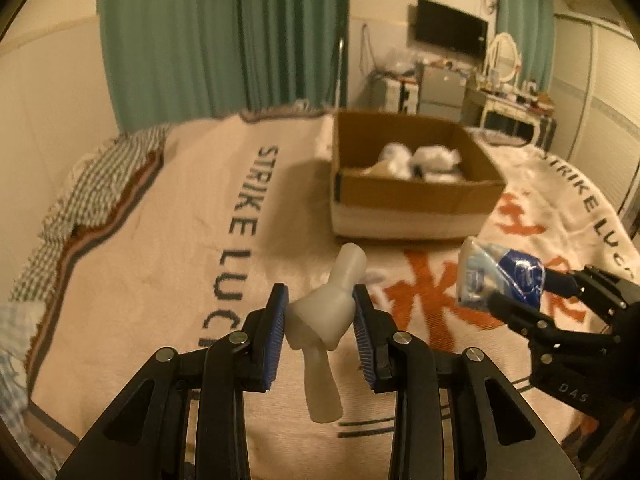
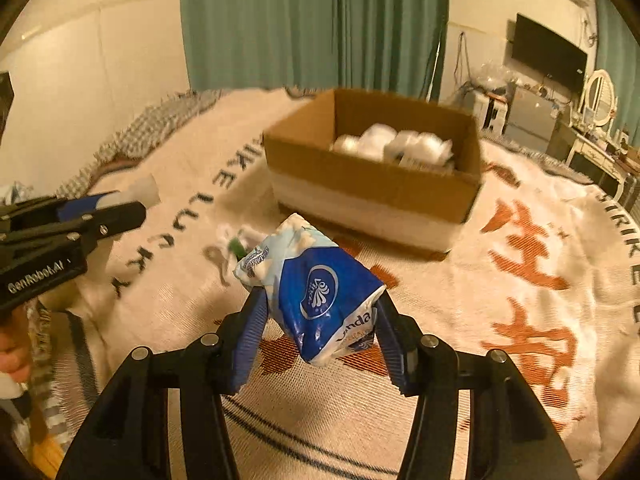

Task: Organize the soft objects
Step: 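Carry the tissue packet and plush toy over the cardboard box with both grippers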

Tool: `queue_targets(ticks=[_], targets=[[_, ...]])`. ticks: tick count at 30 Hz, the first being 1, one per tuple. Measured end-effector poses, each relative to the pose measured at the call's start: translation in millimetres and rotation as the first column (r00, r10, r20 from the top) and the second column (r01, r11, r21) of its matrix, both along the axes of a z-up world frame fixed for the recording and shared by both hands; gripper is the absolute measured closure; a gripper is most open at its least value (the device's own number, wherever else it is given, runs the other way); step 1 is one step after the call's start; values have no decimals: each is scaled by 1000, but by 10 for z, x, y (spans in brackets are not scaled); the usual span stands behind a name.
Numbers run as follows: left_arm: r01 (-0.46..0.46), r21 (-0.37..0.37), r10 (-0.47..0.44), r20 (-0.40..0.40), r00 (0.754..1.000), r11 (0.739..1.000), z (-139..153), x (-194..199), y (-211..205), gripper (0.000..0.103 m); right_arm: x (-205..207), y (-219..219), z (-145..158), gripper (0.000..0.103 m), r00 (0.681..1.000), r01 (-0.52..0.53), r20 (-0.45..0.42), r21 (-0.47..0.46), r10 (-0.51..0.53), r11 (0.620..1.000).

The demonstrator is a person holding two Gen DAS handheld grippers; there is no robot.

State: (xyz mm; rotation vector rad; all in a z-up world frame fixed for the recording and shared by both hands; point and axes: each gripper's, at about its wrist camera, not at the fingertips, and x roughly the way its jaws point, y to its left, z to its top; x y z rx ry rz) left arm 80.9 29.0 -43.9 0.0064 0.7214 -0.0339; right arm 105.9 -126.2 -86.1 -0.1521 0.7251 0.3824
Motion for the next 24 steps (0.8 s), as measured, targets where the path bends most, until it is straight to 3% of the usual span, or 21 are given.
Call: queue_targets(ticks=[7,12,15,24], targets=[[38,15,-39,93,995,999,428,-54,-200,71,-196,-238,624,50,995,-18,95,121,6,992],[72,56,-80,168,983,996,766,66,-343,71,-192,-367,1111,50,980,-6,197,136,-21,991],[103,32,-108,220,969,994,922,192,-389,71,-121,-434,1360,50,969,3,245,148,-40,989],[149,62,-161,280,947,987,1065,916,-519,71,409,-493,1629,50,956,9,286,183,-62,983]])
